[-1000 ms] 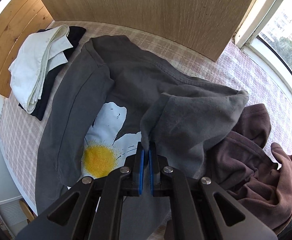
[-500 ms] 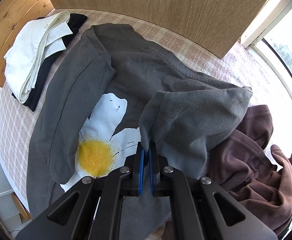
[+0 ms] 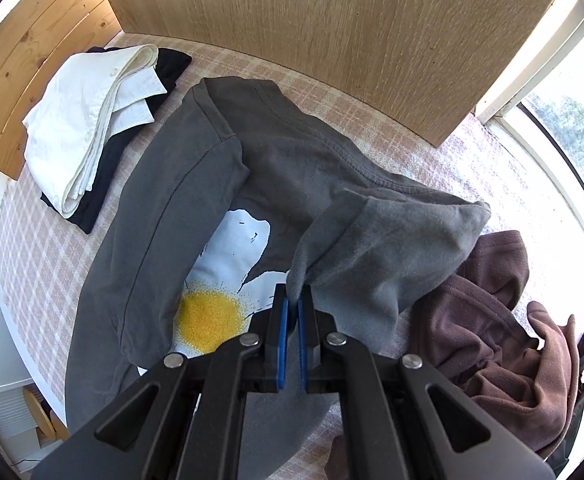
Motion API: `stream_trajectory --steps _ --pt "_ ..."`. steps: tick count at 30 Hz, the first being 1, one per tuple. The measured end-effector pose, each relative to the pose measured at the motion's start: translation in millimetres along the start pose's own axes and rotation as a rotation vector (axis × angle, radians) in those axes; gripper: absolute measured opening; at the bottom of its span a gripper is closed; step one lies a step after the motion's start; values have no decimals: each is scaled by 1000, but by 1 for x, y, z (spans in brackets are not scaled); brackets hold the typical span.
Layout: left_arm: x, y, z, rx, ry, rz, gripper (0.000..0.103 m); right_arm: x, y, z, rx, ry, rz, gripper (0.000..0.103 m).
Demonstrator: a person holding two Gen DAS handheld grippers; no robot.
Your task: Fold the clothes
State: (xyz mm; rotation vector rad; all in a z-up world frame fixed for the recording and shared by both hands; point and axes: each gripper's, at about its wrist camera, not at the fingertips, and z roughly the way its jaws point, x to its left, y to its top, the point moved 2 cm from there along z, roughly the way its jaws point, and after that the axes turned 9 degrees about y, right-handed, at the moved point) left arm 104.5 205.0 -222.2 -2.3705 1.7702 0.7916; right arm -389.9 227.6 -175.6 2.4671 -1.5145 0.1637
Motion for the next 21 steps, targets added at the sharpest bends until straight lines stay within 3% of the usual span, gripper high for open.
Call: stream_trajectory --steps 5,9,14,15,18,21 --pt "9 -2 24 45 31 9 5 4 3 26 34 -30 -7 4" --pt "22 -2 21 59 40 7 6 3 4 45 62 -46 -7 4" --pt "26 1 22 79 61 10 13 4 13 51 107 -44 -2 8" --pt "26 0 21 80 67 9 14 5 14 51 136 -32 -11 15" --pt "31 -1 4 70 81 -5 20 6 21 28 179 62 -26 17" --pt "33 1 -19 40 108 -18 20 -4 31 -24 112 171 -26 20"
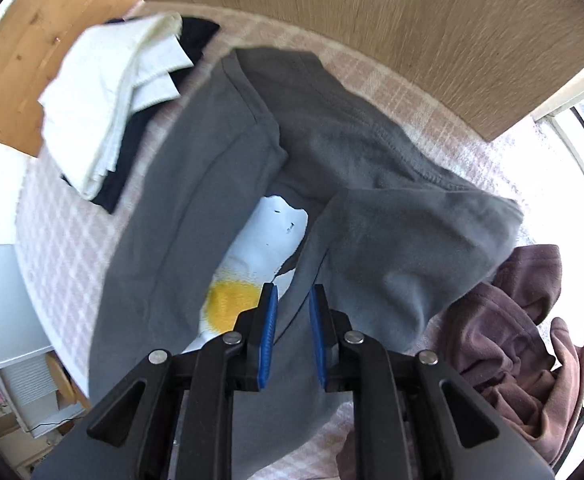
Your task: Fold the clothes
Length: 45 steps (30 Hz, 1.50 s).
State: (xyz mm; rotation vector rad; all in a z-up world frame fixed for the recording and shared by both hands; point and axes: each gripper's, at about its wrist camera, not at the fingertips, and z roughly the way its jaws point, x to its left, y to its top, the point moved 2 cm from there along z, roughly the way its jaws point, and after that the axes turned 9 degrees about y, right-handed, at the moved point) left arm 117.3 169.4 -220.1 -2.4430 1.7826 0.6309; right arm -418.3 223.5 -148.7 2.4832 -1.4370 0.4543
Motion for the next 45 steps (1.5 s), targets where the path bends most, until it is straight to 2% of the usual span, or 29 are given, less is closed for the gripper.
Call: stream_trajectory --steps 1,3,6,9,12,14,18,19,20,21,25,28,30,31,33,35,37,38,39,42,45 --pt "-2 3 -7 -14 3 6 22 -6 0 -17 -31 -6 -1 23" --pt "-11 10 -17 -39 1 28 22 -22 -3 -46 -99 -64 11 38" --pt "-42 28 -12 -50 -45 110 22 -63 6 -50 -115 -97 86 39" --pt "-75 44 12 -11 -82 214 23 -112 5 -39 -110 -40 208 39" --pt "-98 49 40 53 -89 280 23 -135 0 -18 -120 37 270 39" --pt "-101 46 54 93 -84 296 23 -142 1 -6 -129 70 284 39" --pt "-102 51 58 121 -124 279 25 -143 3 9 -160 130 255 38" --pt "-101 52 58 127 -129 277 25 -141 3 11 -168 137 236 33" --pt "-100 52 58 132 -134 275 25 -138 3 10 -162 122 213 8" --pt "-100 52 57 137 -132 280 25 -135 2 8 -151 90 195 3" --pt "-103 55 62 149 -137 273 25 -134 9 -21 -221 -41 117 3" --pt "-107 59 69 157 -143 258 25 -138 17 1 -123 -99 103 4" --pt "-109 60 71 161 -141 250 25 -127 18 0 -124 -145 38 6" --pt "-108 59 67 151 -126 247 25 -121 18 -3 -120 -178 6 11" --pt "-106 56 59 131 -97 240 25 -109 16 -17 -126 -289 -36 13" --pt "-101 54 45 91 -80 213 25 -90 10 -40 -181 -397 -96 14" --pt "-84 51 21 12 -31 153 26 -67 2 -62 -267 -435 -128 27" --pt "-72 49 10 -26 22 124 26 -54 -1 -68 -291 -403 -150 33" --pt "-59 47 -1 -64 74 95 26 -39 -5 -69 -294 -331 -180 43" --pt "-22 37 -22 -123 240 23 31 8 -8 -38 -218 -179 -245 44" --pt "1 28 -25 -129 370 28 31 42 -3 8 -124 -136 -279 44"
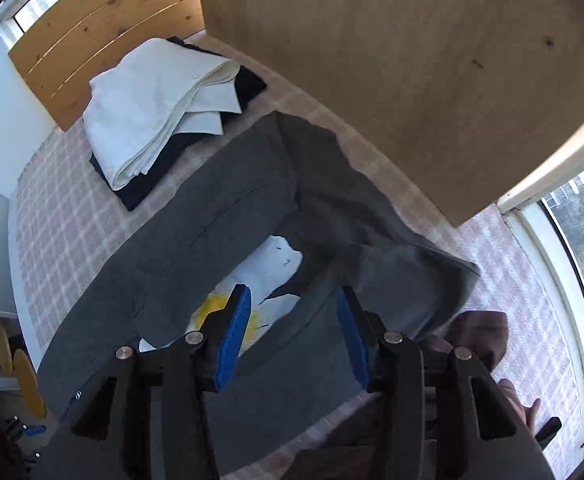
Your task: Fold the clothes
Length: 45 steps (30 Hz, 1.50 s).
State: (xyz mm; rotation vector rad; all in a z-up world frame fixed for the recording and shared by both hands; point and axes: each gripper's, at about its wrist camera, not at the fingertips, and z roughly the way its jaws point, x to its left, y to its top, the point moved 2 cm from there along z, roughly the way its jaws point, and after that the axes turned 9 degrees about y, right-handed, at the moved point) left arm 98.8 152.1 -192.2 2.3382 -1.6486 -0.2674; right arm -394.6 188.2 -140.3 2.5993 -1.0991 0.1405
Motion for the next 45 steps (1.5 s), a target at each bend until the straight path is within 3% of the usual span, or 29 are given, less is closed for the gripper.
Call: stream_trajectory --steps 3,5,9,16,18,19,23,32,37,45 --pt "2 -4 10 15 74 65 33 23 -4 35 66 25 10 44" --pt "-3 -6 16 19 90 108 38 27 -1 48 87 27 32 44" --pt "-17 -11 31 26 127 184 40 29 1 59 105 67 91 44" --pt "-8 -7 43 9 181 182 39 27 -2 57 103 105 174 44" --pt "-4 -4 44 5 169 173 31 27 -2 55 95 112 194 44" --pt "-3 -3 44 -1 156 168 21 27 -3 54 93 112 200 44" --pt "-1 -3 42 -7 133 164 13 28 -6 58 107 112 215 44" --pt "11 -2 30 -9 78 94 13 30 -15 65 115 136 251 44" --pt "9 2 27 -15 64 93 13 18 -9 47 62 145 302 44" --pt "0 -1 29 -13 55 120 13 6 -11 60 111 79 338 44"
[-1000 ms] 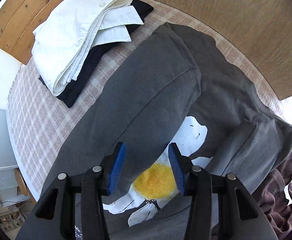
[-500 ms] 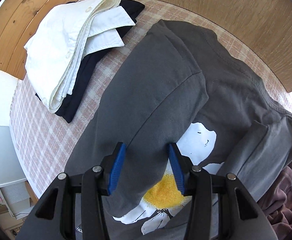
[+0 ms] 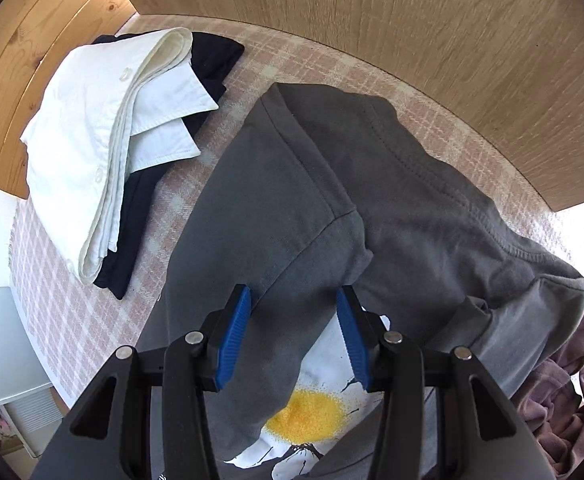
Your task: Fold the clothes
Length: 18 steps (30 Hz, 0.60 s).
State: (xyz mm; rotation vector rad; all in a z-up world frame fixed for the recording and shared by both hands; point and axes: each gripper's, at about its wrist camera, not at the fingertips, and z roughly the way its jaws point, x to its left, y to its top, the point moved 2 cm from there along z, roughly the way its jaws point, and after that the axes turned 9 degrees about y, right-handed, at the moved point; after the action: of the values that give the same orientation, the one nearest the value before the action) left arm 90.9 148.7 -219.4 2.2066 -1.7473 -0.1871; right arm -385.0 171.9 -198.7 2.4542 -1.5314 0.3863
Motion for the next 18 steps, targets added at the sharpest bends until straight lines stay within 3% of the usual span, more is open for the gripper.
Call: stream_trajectory --steps 6,13,14,16,18 --pt "0 -4 -4 -3 -3 -9 13 -9 -31 3 51 123 59 44" --pt "-3 -6 -4 0 4 -16 13 16 -56 13 26 92 -21 42" --pt "-2 -6 -4 3 -3 -20 14 21 -58 11 12 82 -50 39" --pt "-4 -8 -2 8 -17 -25 15 29 -64 10 9 59 -91 14" --pt "-7 -8 2 9 -26 -21 16 32 -70 10 16 61 -108 12"
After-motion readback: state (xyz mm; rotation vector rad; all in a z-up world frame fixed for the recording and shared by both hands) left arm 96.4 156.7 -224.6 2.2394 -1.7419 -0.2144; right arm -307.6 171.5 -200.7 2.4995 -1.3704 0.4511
